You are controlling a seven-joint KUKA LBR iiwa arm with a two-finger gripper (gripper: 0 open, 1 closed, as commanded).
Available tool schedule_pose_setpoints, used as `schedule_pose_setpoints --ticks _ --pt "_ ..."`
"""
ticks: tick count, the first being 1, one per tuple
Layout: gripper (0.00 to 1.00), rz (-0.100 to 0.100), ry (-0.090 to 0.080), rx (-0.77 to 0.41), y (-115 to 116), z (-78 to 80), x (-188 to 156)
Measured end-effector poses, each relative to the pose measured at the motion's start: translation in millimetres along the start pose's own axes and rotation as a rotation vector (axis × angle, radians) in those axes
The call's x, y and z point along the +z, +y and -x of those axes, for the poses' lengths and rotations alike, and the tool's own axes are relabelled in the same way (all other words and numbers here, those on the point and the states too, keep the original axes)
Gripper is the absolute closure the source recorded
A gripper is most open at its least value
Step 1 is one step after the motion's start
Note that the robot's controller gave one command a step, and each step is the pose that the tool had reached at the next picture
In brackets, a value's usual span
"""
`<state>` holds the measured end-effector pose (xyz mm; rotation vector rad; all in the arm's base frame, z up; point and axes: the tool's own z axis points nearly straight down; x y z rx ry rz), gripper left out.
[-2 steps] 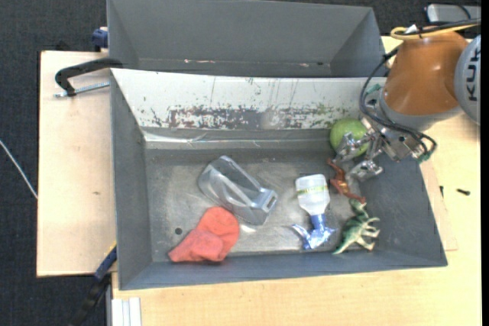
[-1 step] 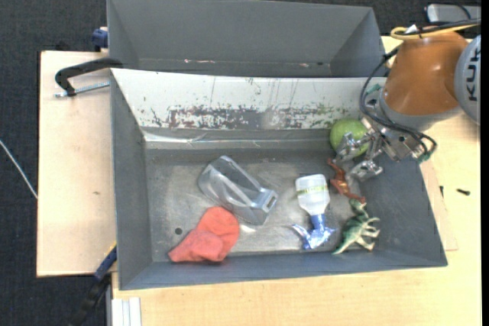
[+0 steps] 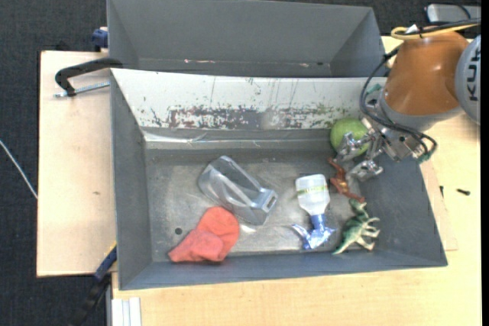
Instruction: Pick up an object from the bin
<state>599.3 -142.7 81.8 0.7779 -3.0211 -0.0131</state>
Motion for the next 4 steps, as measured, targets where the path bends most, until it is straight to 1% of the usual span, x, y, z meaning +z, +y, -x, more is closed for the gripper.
schedule_pose_setpoints --ticks 2,3,4 --pt "1.00 -0.012 -0.020 0.002 0 0.6 -13" --pt "1.00 -0.014 -0.023 0.003 0 1.1 -24" --pt "1.00 -0.013 -0.022 0.003 1 0.8 -34"
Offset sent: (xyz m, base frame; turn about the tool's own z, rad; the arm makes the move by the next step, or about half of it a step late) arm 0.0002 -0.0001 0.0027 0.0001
